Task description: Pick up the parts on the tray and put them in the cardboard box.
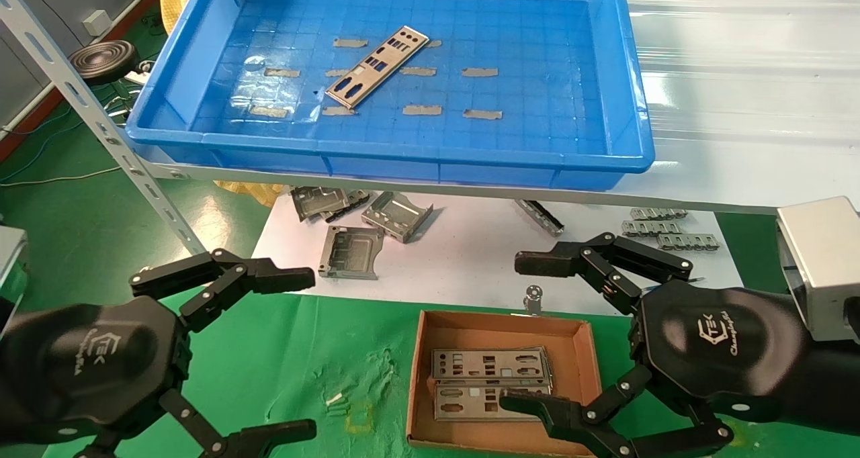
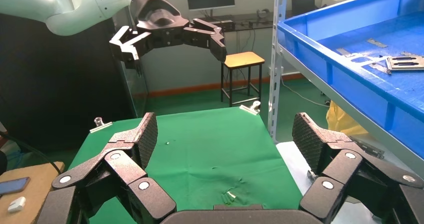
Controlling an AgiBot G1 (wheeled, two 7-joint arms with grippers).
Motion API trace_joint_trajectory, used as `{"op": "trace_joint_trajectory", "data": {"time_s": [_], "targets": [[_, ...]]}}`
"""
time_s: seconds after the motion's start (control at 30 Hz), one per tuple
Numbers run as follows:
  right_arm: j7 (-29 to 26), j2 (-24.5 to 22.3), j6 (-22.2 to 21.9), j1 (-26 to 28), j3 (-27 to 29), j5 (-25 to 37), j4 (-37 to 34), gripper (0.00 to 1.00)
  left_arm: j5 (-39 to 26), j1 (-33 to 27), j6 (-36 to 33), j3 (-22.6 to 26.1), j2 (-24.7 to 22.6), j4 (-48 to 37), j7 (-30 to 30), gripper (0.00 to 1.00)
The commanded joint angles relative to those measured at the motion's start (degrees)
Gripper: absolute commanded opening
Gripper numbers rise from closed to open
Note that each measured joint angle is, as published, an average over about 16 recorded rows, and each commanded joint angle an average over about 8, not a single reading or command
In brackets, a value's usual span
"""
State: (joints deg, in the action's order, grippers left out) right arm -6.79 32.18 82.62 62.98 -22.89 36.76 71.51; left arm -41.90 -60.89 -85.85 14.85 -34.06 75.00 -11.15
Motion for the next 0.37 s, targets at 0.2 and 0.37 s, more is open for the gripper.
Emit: {"op": "trace_joint_trajectory", "data": {"time_s": [0.2, 0.37], "targets": [[0.0, 0.0, 0.0, 0.0, 0.0, 0.0, 0.0, 1.0, 0.0, -0.3, 0.1, 0.5, -0.4, -0.7, 0.2, 1.0], [0.0, 0.0, 0.0, 0.0, 0.0, 0.0, 0.0, 1.0, 0.0, -0.4, 0.1, 0.7, -0.6, -0.9, 0.3, 1.0]]}}
